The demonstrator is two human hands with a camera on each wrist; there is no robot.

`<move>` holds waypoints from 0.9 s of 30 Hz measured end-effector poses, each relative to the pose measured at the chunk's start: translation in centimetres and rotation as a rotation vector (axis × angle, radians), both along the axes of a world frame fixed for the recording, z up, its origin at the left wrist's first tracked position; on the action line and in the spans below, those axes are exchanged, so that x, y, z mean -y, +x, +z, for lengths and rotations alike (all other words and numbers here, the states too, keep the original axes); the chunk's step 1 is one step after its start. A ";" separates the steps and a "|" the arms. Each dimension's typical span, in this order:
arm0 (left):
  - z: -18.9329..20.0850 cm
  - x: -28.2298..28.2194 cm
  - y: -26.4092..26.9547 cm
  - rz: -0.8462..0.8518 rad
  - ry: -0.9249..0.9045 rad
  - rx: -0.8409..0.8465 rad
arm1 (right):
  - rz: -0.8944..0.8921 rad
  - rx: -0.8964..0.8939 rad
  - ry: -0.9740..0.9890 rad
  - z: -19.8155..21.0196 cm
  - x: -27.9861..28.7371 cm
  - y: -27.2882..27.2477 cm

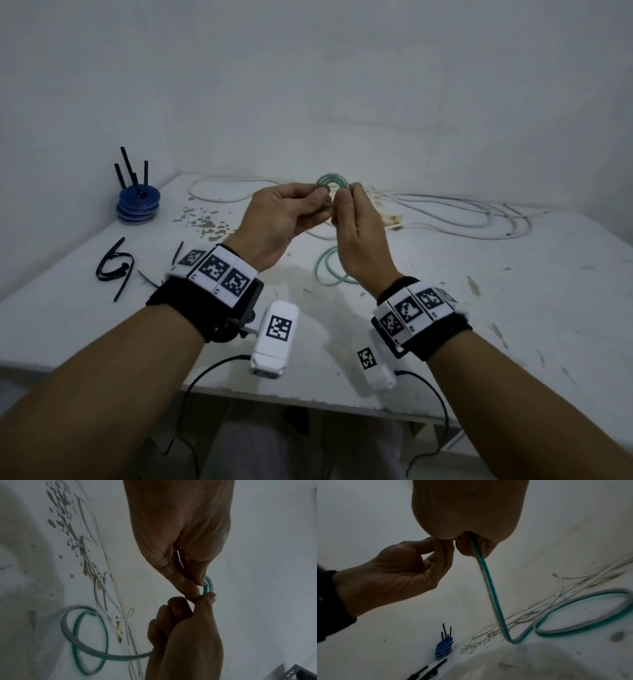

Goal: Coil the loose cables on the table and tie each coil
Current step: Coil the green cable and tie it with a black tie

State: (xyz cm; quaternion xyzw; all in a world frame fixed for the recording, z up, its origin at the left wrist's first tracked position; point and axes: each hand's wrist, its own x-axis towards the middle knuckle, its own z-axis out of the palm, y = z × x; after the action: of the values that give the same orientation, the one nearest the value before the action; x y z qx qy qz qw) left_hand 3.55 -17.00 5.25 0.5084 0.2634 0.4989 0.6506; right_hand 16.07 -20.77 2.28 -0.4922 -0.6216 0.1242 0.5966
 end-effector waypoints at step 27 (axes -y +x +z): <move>1.3 0.5 -0.7 0.193 0.291 -0.324 | -0.002 0.588 -0.123 2.1 0.7 4.7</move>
State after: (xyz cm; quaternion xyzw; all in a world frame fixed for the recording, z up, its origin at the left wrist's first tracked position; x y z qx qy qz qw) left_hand 2.86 -17.45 6.53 0.6428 0.3370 0.5032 0.4691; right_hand 20.75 -21.52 4.38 -0.5429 -0.7585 0.0133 0.3603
